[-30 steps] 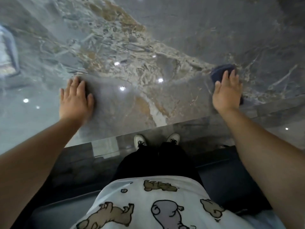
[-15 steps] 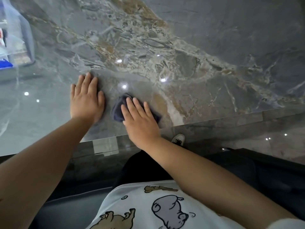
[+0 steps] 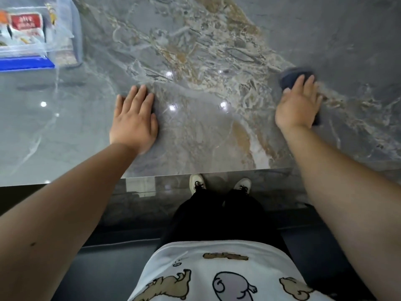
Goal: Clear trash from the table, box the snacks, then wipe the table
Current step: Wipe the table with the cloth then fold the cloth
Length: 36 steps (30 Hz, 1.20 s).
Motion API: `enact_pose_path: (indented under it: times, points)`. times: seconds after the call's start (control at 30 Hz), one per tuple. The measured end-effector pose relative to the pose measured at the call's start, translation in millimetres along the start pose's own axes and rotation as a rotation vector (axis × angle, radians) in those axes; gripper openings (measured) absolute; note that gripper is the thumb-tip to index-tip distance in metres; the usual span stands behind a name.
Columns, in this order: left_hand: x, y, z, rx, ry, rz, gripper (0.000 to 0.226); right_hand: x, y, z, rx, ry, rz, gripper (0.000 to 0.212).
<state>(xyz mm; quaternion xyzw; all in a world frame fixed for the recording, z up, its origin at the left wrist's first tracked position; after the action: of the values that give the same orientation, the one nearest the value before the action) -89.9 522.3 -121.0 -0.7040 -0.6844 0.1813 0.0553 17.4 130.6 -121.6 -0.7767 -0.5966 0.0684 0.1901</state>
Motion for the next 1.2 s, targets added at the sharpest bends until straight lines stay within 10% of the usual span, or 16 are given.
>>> enact_pose_path:
  times: [0.2,0.37,0.67,1.0,1.1,1.2]
  points:
    - [-1.1,0.7,-1.4,0.0,-0.019,0.013,0.055,178.1,-118.0,70.5,0.02,-0.249,-0.698,0.051]
    - [-1.6,-0.3,-3.8,0.001,-0.027,0.018,0.055,175.5,-193.3,112.0,0.171,-0.378,-1.003,0.051]
    - [-0.3,0.9,-0.3,0.024,0.006,0.001,0.056,45.2,65.6,-23.5,-0.008,-0.022,-0.081,0.053]
    - [-1.4,1.6,0.8,0.06,-0.013,0.0,0.057,158.3,-225.1,108.4,0.229,-0.31,-1.078,0.045]
    - [-1.4,2.3,-0.5,0.079,-0.04,-0.017,0.055,136.8,-236.2,93.7,0.376,-0.065,-1.122,0.039]
    - [-9.1,4.2,-14.8,0.09,-0.146,-0.055,0.049,99.4,-213.2,70.6,0.634,0.548,-0.769,0.034]
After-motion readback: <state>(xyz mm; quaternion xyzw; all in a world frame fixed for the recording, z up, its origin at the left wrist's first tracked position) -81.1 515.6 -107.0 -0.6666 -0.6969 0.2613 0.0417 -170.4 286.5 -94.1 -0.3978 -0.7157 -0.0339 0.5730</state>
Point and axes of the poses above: each hand's wrist, its own y-axis towards the middle knuckle, its own z-axis out of the palm, x = y × z, the point moved 10 cm from there along y, towards the middle knuckle, and after that the axes turned 15 degrees about x, right-handed, at the moved point
